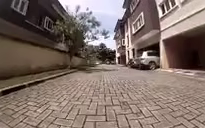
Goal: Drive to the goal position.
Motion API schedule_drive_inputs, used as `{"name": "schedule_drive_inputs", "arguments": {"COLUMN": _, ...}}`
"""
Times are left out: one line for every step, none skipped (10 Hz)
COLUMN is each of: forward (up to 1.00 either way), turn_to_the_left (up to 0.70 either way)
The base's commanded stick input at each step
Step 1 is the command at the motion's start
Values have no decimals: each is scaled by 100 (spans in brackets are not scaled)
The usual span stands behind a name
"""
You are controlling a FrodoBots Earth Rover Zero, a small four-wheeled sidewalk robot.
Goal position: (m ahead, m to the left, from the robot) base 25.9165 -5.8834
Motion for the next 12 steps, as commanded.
{"name": "schedule_drive_inputs", "arguments": {"forward": 50, "turn_to_the_left": 0}}
{"name": "schedule_drive_inputs", "arguments": {"forward": 50, "turn_to_the_left": 0}}
{"name": "schedule_drive_inputs", "arguments": {"forward": 50, "turn_to_the_left": 0}}
{"name": "schedule_drive_inputs", "arguments": {"forward": 50, "turn_to_the_left": 0}}
{"name": "schedule_drive_inputs", "arguments": {"forward": 50, "turn_to_the_left": 0}}
{"name": "schedule_drive_inputs", "arguments": {"forward": 50, "turn_to_the_left": 0}}
{"name": "schedule_drive_inputs", "arguments": {"forward": 50, "turn_to_the_left": 0}}
{"name": "schedule_drive_inputs", "arguments": {"forward": 50, "turn_to_the_left": 0}}
{"name": "schedule_drive_inputs", "arguments": {"forward": 50, "turn_to_the_left": 0}}
{"name": "schedule_drive_inputs", "arguments": {"forward": 50, "turn_to_the_left": 0}}
{"name": "schedule_drive_inputs", "arguments": {"forward": 50, "turn_to_the_left": 0}}
{"name": "schedule_drive_inputs", "arguments": {"forward": 50, "turn_to_the_left": 0}}
